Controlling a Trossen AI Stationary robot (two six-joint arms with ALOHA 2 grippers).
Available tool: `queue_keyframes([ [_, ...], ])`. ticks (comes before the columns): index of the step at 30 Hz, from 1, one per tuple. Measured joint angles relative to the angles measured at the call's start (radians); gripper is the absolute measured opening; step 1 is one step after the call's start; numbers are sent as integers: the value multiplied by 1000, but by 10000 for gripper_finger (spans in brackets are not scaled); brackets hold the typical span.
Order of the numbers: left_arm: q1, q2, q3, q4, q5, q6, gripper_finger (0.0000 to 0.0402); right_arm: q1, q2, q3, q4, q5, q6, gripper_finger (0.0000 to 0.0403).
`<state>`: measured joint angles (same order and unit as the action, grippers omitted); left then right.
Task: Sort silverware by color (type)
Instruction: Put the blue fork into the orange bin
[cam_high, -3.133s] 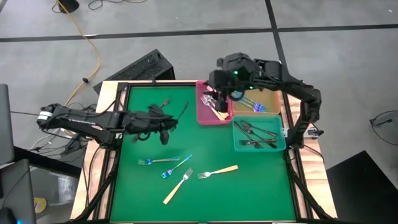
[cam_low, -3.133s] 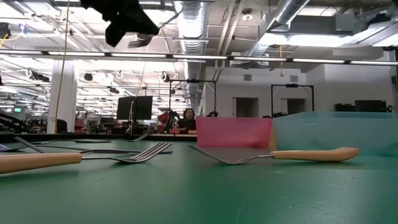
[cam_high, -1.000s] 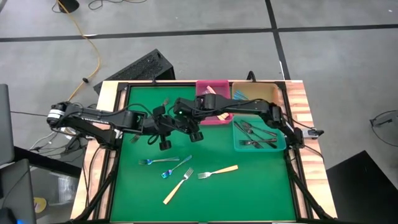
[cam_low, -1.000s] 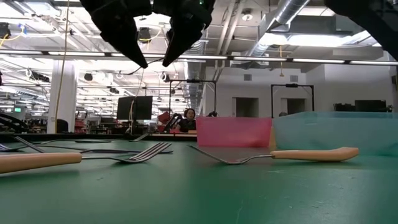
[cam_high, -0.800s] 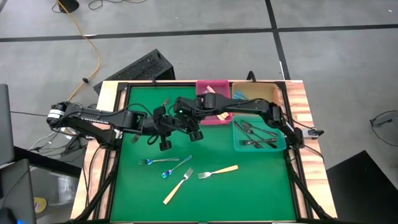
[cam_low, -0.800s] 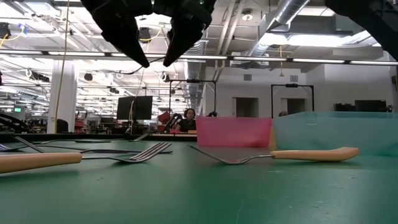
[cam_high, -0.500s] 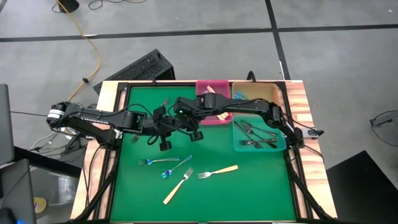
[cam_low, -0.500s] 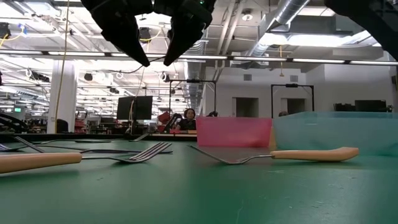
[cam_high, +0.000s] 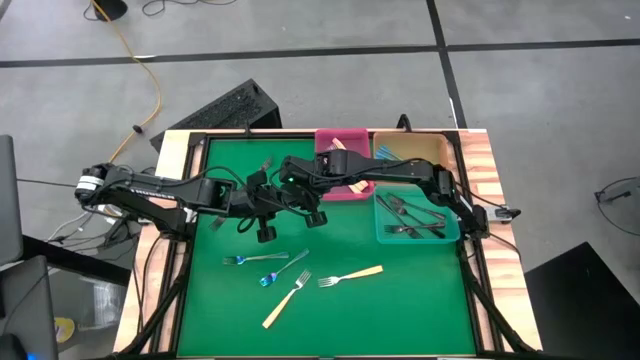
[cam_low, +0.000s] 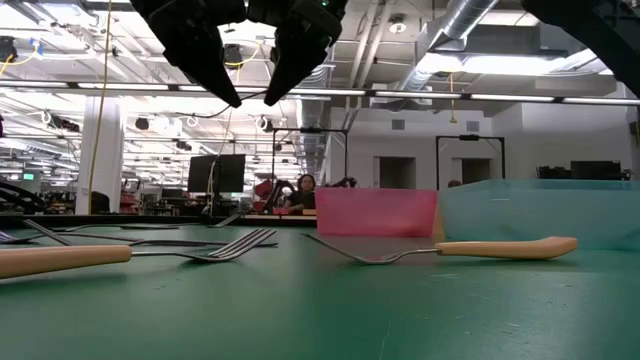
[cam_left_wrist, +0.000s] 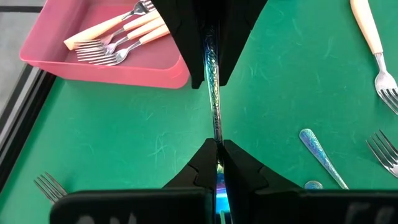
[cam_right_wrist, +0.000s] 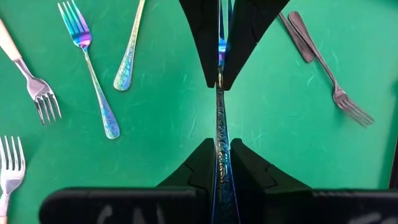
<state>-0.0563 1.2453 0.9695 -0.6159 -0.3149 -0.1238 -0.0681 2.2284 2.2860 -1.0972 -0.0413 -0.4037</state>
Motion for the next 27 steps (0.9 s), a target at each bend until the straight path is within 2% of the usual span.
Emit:
queue_keyframes([
  [5, 0, 0, 0, 0, -3, 11, 17, -7, 1, 0, -1, -1, 41, 62],
  [14, 0, -2, 16, -38, -13, 2, 108, -34, -1, -2, -15, -7, 92, 62],
  [18, -1, -2, 80, -131, -96, -10, 139, -41, -1, -2, -19, -13, 112, 62],
  [22, 0, -12, 163, -209, -167, -13, 150, -71, -2, -2, 7, -13, 135, 62],
  [27, -2, -62, 200, -207, -179, -11, 151, -136, -28, -2, 72, -14, 188, 62],
])
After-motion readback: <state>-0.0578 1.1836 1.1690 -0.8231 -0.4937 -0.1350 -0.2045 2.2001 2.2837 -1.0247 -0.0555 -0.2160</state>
